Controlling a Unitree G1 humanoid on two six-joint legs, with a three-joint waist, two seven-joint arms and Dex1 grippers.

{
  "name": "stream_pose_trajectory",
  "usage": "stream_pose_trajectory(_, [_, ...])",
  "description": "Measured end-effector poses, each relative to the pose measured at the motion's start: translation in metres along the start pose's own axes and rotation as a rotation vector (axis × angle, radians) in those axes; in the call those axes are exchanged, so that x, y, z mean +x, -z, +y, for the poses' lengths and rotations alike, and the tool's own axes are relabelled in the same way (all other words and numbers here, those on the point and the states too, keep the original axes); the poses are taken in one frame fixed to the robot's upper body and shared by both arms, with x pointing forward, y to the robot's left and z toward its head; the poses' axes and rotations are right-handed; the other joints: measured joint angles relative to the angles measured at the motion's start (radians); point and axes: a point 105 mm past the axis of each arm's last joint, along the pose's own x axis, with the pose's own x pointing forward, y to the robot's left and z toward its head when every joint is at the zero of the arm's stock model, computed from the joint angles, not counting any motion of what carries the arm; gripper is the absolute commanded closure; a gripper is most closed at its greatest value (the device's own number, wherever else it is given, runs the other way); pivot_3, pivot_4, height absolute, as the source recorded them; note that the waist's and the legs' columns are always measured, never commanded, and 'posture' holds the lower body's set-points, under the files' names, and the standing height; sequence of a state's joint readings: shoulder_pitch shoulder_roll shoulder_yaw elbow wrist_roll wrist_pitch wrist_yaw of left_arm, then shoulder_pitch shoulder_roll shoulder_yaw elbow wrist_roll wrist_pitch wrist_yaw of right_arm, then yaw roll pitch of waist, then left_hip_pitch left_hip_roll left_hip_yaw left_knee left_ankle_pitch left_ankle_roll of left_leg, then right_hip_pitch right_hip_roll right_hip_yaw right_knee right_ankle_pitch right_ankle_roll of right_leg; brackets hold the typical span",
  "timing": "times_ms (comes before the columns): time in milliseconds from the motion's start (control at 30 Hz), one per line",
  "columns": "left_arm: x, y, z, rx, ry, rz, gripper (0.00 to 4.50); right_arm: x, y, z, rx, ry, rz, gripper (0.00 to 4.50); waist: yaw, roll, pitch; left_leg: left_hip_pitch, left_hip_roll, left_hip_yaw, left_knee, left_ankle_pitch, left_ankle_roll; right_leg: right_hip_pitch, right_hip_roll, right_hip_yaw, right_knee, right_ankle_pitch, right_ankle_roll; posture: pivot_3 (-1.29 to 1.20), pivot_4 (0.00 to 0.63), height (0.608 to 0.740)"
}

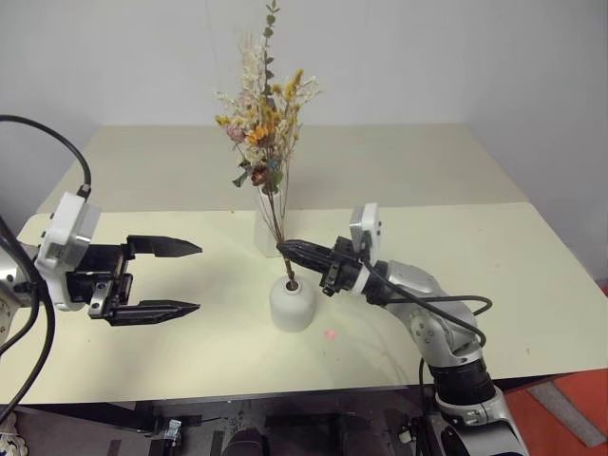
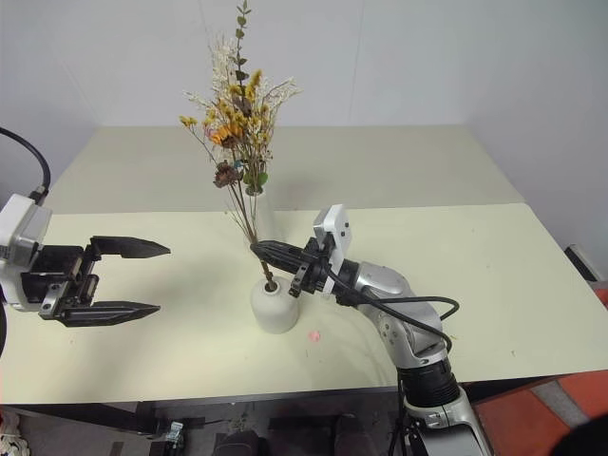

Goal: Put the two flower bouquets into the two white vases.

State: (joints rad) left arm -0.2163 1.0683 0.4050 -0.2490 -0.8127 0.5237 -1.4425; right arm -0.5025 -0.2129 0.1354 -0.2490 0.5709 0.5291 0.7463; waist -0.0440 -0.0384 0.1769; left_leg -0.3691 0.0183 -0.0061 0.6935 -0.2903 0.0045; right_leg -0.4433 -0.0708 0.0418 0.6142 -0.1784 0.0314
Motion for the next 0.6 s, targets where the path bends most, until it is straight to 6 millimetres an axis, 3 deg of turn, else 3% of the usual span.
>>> stream_pose_trajectory(600, [0.000, 0.000, 0.002, 0.004, -0.012, 0.007, 0.00, -0.007, 0.016, 0.003, -0.062, 0.020, -0.016, 4.46, 0.000, 0.000, 0.000, 0.001, 0.000, 0.000, 0.000, 0.000, 0.000, 0.001, 0.000, 0.000, 0.000, 0.000, 0.000, 0.00, 0.150, 0.740])
